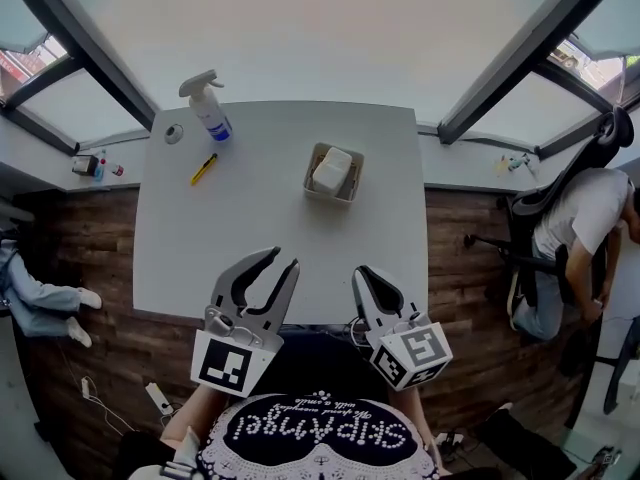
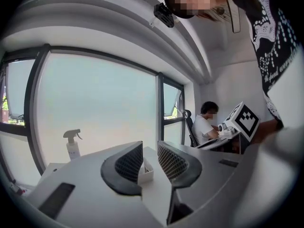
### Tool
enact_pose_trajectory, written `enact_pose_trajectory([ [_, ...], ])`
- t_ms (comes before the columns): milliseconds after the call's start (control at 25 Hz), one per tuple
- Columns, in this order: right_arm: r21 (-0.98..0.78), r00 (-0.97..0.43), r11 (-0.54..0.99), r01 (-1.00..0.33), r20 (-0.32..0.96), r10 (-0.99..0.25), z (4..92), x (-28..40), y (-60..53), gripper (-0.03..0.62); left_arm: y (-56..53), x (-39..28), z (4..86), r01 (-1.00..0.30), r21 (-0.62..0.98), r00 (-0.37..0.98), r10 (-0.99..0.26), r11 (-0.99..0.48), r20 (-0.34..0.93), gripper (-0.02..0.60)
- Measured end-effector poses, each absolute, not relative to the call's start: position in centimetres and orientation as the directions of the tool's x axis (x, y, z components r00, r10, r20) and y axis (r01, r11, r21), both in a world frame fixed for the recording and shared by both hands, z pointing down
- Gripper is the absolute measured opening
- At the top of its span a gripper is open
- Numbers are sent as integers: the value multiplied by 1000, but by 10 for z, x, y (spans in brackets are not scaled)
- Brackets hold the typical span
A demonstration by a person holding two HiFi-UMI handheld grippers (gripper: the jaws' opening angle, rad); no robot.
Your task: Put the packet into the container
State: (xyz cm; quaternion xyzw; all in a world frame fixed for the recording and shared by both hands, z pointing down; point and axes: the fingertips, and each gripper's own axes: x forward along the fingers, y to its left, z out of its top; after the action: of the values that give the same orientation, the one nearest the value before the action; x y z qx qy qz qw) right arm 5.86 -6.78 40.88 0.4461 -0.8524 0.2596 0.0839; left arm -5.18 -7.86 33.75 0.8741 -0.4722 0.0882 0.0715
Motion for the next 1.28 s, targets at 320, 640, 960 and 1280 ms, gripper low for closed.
enact_pose_trajectory([
  [320,-368,-587,466,-805,380,-715,409,56,-69,28,-73,-54,355,-836,54,539,-800,-546,264,74],
  [640,-371,-599,476,-797,384,-703,411,49,-67,28,-69,-54,370,-831,42,541,-789,-554,291,34],
  [960,-377,-591,462,-803,396,-703,413,47,-68,28,-69,-55,375,-825,57,550,-776,-562,309,9],
  [1280,-380,-590,459,-803,398,-702,414,48,-67,28,-65,-49,384,-808,74,570,-746,-584,344,9],
])
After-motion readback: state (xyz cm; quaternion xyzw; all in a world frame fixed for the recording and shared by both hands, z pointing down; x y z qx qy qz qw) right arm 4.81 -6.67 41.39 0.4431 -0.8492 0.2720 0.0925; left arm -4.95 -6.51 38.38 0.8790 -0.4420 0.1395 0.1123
